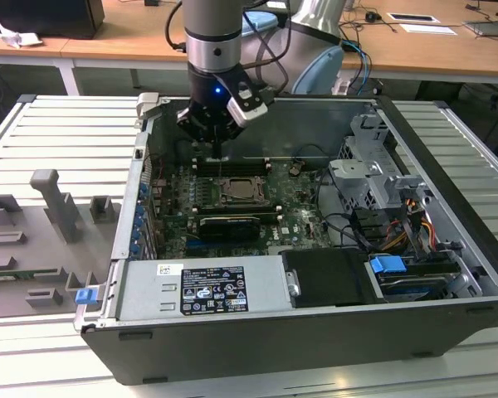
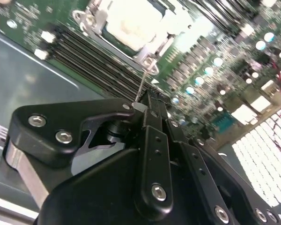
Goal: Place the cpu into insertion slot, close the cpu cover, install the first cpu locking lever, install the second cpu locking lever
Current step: 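Install the first cpu locking lever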
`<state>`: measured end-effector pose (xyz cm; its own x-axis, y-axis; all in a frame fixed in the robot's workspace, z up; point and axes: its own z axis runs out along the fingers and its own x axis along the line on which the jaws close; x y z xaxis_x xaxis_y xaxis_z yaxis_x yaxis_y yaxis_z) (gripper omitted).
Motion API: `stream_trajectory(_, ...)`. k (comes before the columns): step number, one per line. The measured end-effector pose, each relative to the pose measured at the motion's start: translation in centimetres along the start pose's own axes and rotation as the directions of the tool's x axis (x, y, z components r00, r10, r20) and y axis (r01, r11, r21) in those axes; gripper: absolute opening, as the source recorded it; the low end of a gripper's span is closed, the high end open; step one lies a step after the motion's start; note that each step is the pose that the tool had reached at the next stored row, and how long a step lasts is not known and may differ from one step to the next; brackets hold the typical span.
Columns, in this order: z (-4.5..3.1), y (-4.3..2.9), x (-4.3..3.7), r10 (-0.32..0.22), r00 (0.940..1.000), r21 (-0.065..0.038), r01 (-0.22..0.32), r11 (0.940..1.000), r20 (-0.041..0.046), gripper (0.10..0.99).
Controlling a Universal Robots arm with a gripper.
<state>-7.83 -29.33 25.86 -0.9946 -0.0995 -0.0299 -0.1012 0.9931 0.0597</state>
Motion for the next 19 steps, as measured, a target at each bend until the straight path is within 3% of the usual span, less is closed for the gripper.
stream_trajectory(2, 0.13, -0.08, -0.89, 0.005, 1.0000, 0.000, -0.005, 1.0000, 0.0004, 0.106)
stream_trajectory(4, 0.36, -0.25, -2.52, 0.006, 1.0000, 0.000, -0.006, 1.0000, 0.0005, 0.106)
stream_trajectory(6, 0.52, -0.34, -3.31, 0.010, 1.0000, 0.000, -0.010, 1.0000, 0.0007, 0.106)
stream_trajectory(8, 0.64, -0.36, -3.37, 0.031, 0.9995, -0.002, -0.031, 0.9995, 0.0021, 0.106)
stream_trajectory(11, 0.84, -0.36, -3.37, 0.045, 0.9990, -0.018, -0.045, 0.9988, 0.0040, 0.106)
stream_trajectory(19, 2.40, -0.33, -3.69, 0.046, 0.9989, -0.023, -0.046, 0.9987, 0.0043, 0.106)
